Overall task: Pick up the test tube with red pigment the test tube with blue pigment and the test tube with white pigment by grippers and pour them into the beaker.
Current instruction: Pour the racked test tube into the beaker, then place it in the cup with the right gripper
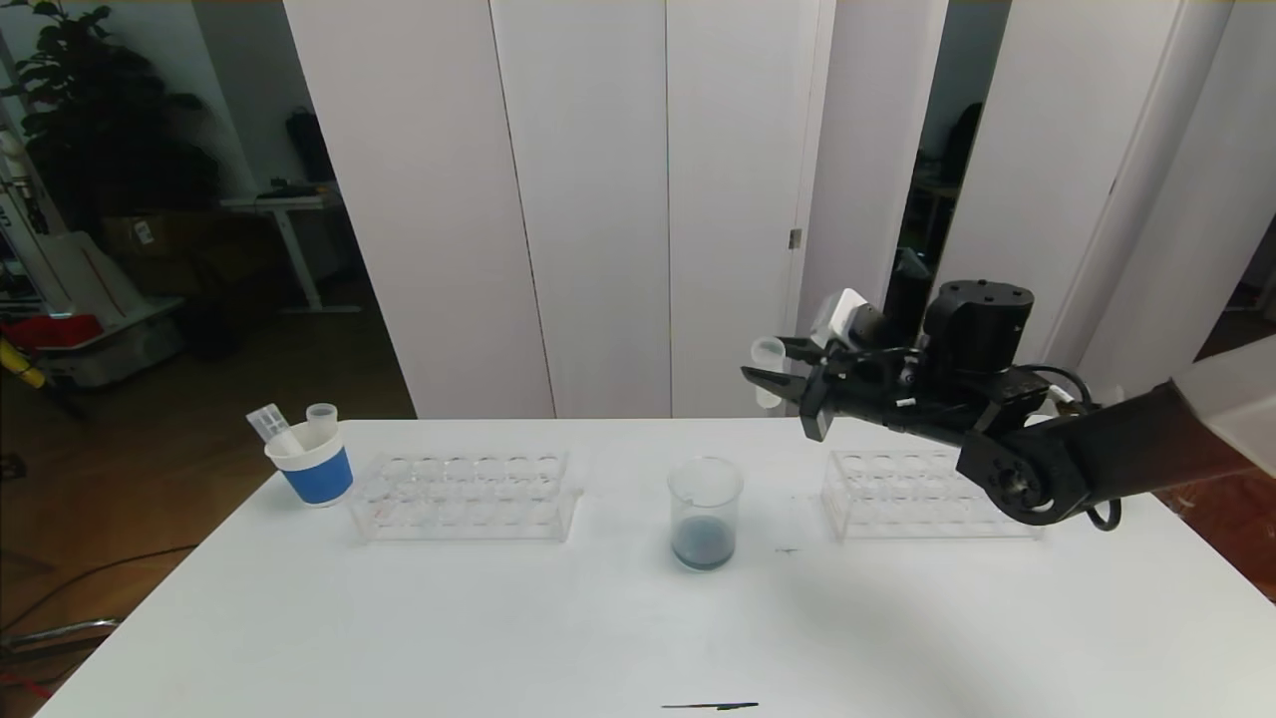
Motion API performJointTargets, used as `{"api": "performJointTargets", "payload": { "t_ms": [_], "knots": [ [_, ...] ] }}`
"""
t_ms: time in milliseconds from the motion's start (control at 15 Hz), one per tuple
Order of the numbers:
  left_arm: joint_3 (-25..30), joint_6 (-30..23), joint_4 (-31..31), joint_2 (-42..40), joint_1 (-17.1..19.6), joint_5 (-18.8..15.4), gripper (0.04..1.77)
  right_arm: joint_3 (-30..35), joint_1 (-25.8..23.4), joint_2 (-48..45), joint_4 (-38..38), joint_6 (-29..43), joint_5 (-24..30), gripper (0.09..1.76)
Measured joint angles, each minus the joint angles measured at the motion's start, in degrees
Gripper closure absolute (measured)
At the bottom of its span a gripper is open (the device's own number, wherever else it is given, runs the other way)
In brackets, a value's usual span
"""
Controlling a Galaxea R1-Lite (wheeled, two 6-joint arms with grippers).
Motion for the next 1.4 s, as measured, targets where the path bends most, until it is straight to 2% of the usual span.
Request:
{"api": "performJointTargets", "payload": {
  "t_ms": [333, 467, 800, 1400],
  "knots": [
    [0.00, 0.02, 0.00, 0.00, 0.00, 0.02, 0.06, -7.25, 0.71, 4.00, 0.59, -8.02, 0.52, 1.27],
    [0.00, 0.02, -0.02, 0.00, 0.02, 0.00, 0.06, -10.01, 1.84, 5.90, 0.88, -10.33, 2.84, 1.27],
    [0.00, 0.00, 0.00, 0.00, 0.00, 0.00, 0.06, -10.91, 2.18, 8.89, 0.85, -21.74, 7.98, 1.27],
    [0.00, 0.02, 0.00, 0.00, 0.00, 0.02, 0.06, -12.57, 1.46, 11.08, -0.68, -37.16, 12.20, 1.27]
  ]
}}
